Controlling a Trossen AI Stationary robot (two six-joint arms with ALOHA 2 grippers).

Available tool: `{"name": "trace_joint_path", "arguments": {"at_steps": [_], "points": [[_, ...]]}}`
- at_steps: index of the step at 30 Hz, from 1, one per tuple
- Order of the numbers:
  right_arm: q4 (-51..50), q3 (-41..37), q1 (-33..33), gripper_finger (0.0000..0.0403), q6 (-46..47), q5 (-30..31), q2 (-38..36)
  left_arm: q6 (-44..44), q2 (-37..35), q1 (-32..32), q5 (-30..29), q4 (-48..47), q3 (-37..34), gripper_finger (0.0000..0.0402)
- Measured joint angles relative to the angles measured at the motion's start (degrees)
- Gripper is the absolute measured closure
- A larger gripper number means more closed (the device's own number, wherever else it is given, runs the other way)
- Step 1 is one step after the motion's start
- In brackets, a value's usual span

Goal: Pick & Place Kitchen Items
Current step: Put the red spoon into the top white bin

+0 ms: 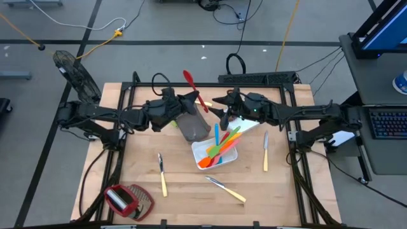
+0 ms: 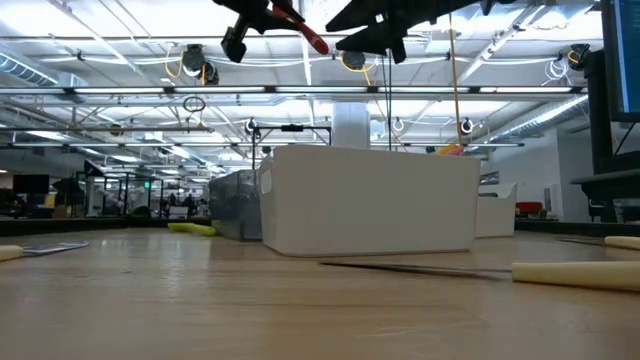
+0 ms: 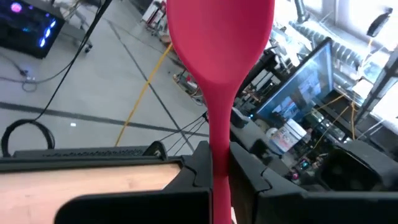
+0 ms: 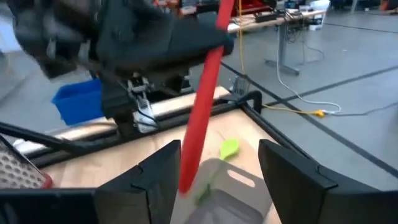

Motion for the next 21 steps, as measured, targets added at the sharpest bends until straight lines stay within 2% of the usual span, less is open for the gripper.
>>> {"name": "trace_joint_path", "arguments": {"at_steps": [5, 14, 21], "points": [[3.81, -0.03, -0.75, 0.0192, 3.88, -5.61, 0.53, 3.82, 2.67, -0.70, -0.02, 4.46, 0.00, 0.0390], [2.81, -0.03, -1.06, 0.0192, 3.84, 0.37, 0.55, 5.62, 5.69, -0.67, 1.02, 8.37, -0.02, 0.0390], [2.13, -0.01, -1.36, 0.0192, 3.84, 0.35, 0.53, 6.36, 5.69, -1.00, 1.64, 8.49, -0.02, 0.0390]]}}
